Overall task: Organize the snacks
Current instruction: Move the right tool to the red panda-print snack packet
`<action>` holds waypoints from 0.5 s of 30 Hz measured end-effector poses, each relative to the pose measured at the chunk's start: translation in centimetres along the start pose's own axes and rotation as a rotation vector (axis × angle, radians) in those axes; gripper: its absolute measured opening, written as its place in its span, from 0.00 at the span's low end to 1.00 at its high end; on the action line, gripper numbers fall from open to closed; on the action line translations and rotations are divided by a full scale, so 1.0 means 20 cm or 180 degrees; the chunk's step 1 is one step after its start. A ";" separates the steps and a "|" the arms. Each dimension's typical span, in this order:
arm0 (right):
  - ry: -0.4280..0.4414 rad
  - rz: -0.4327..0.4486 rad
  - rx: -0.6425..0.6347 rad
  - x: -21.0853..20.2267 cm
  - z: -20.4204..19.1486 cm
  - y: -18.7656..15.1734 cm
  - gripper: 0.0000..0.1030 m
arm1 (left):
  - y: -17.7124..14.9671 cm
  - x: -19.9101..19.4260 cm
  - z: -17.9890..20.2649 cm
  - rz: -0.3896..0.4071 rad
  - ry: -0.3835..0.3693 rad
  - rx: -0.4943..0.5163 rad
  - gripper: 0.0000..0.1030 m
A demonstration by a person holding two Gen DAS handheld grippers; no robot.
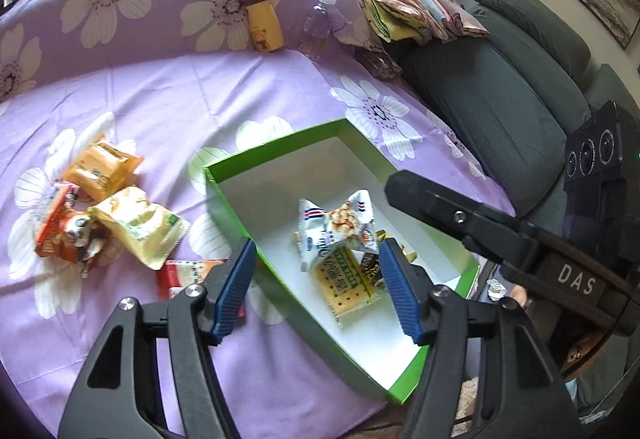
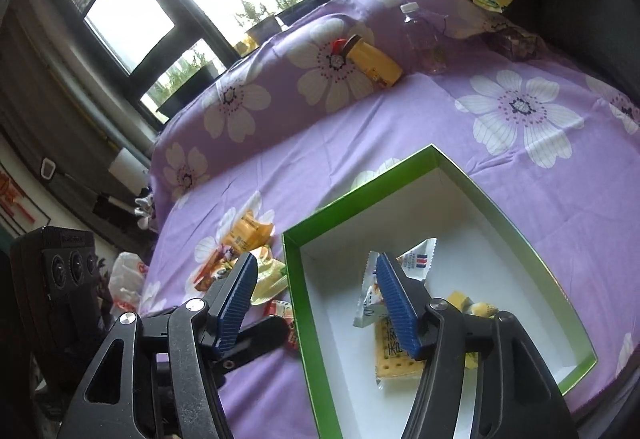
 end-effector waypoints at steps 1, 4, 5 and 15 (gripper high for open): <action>0.0002 0.0012 -0.0033 0.00 -0.02 0.00 0.64 | -0.01 -0.04 -0.04 0.0037 0.0032 -0.0037 0.67; 0.0016 0.0047 -0.0111 0.00 -0.09 -0.01 0.71 | -0.07 -0.16 -0.15 0.0145 0.0128 -0.0126 0.78; 0.0008 0.0046 -0.0137 0.01 -0.11 -0.02 0.71 | -0.09 -0.19 -0.19 0.0184 0.0191 -0.0148 0.79; 0.0059 -0.0185 -0.0289 0.20 -0.30 -0.08 0.71 | -0.29 -0.27 -0.65 0.0416 0.0154 -0.0758 0.82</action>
Point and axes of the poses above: each gripper's, at about its wrist camera, not at the fingertips, and x roughly the way its jaws point, z to its right, y to its top, the point moved 6 cm from there along x, roughly the way its jaws point, and after that the axes turned 15 degrees about -z, right-handed, at the moved point
